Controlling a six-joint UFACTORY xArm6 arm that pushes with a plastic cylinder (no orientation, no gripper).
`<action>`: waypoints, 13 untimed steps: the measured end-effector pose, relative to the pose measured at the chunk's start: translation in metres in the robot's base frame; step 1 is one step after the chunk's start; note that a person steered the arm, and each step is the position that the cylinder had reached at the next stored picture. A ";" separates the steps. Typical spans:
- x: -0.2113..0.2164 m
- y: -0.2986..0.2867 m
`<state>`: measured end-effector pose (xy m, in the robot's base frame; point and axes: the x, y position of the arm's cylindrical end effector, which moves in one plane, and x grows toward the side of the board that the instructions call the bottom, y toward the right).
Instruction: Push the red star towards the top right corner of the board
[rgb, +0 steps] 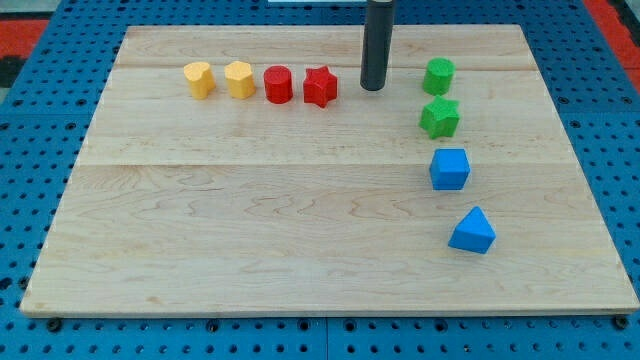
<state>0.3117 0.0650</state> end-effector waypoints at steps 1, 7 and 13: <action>0.000 0.000; 0.043 -0.048; 0.009 -0.139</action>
<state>0.3205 -0.0737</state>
